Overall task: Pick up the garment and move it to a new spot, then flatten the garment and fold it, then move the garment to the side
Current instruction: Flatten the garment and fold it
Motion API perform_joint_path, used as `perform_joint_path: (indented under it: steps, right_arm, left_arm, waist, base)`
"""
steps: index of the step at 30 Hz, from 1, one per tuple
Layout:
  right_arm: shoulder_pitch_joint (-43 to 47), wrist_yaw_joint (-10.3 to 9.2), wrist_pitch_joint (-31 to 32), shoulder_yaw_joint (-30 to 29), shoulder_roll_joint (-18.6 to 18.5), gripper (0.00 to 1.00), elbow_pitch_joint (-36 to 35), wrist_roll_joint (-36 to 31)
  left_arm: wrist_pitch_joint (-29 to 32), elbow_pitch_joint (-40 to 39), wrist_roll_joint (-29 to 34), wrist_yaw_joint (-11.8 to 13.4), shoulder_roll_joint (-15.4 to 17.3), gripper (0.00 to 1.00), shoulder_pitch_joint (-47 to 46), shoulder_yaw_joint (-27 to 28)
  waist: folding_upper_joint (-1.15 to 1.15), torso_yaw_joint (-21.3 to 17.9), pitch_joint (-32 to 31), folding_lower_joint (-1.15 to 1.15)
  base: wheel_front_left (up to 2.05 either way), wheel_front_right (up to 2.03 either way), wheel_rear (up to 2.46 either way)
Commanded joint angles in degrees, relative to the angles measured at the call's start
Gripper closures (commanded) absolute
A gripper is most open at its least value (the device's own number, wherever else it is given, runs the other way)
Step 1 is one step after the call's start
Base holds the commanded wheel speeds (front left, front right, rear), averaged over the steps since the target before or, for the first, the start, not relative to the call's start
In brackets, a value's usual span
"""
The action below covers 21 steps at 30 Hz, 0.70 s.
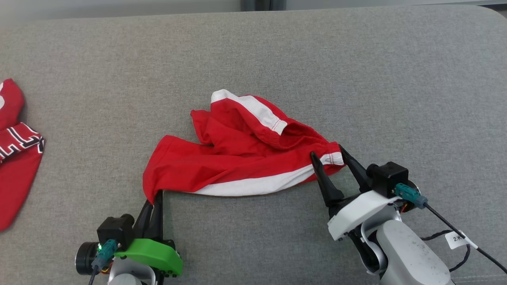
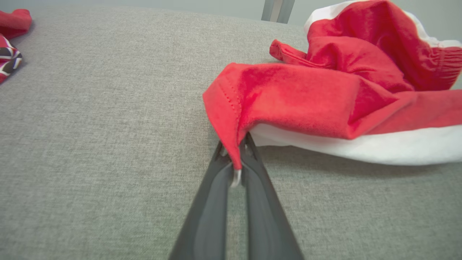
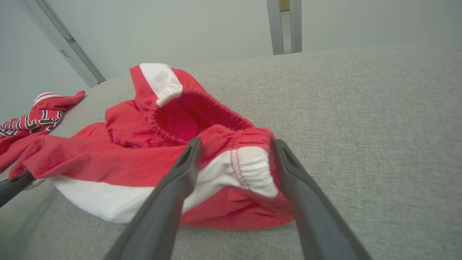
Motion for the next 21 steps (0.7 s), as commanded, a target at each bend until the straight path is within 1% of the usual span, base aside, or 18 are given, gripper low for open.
perform_joint_path:
  steps: [1,9,16,17,18,19,21]
  right_arm:
    - [0.79,-0.08,-0.16,0.25,-0.54,0.00,-0.22,0.33]
    - [2.88,-0.08,-0.16,2.69,-2.85,0.00,-0.27,0.71]
    - [1.86,-0.08,-0.16,6.95,-5.22,0.00,1.07,0.16]
    - [1.62,-0.08,-0.16,7.49,-5.47,0.15,1.17,-0.02]
    - [1.37,-0.08,-0.16,8.01,-5.61,0.42,1.31,-0.03]
    - [1.21,-0.08,-0.16,8.26,-5.69,1.00,1.35,0.08]
    - [1.08,-0.08,-0.16,8.48,-5.83,1.00,1.14,0.24]
  left_arm:
    - [0.03,-0.09,0.17,0.27,0.25,1.00,0.49,0.17]
    - [0.03,0.06,-0.26,0.04,0.25,1.00,1.09,0.01]
    - [0.03,0.05,-0.82,0.26,0.24,1.00,0.51,-0.36]
    - [0.03,0.05,-0.83,0.33,0.24,1.00,0.39,-0.36]
    - [0.03,-0.08,-0.88,0.47,0.24,1.00,0.22,-0.24]
    - [0.04,-0.21,-1.06,0.50,0.24,1.00,0.15,-0.09]
    - [0.04,-0.32,-1.22,0.52,0.24,1.00,0.14,-0.09]
  waist:
    - [0.00,-0.01,-0.08,0.00]
    - [0.00,-0.25,-0.55,0.00]
    - [0.00,-0.03,-0.22,0.00]
    - [0.00,-0.02,-0.10,0.00]
    - [0.00,-0.01,0.01,0.00]
    - [0.00,-0.02,0.04,0.00]
    - [0.00,-0.02,0.02,0.00]
  base:
    - [0.00,0.00,0.00]
    - [0.00,0.00,0.00]
    - [0.00,0.00,0.00]
    - [0.00,0.00,0.00]
    - [0.00,0.00,0.00]
    - [0.00,0.00,0.00]
    - [0.00,0.00,0.00]
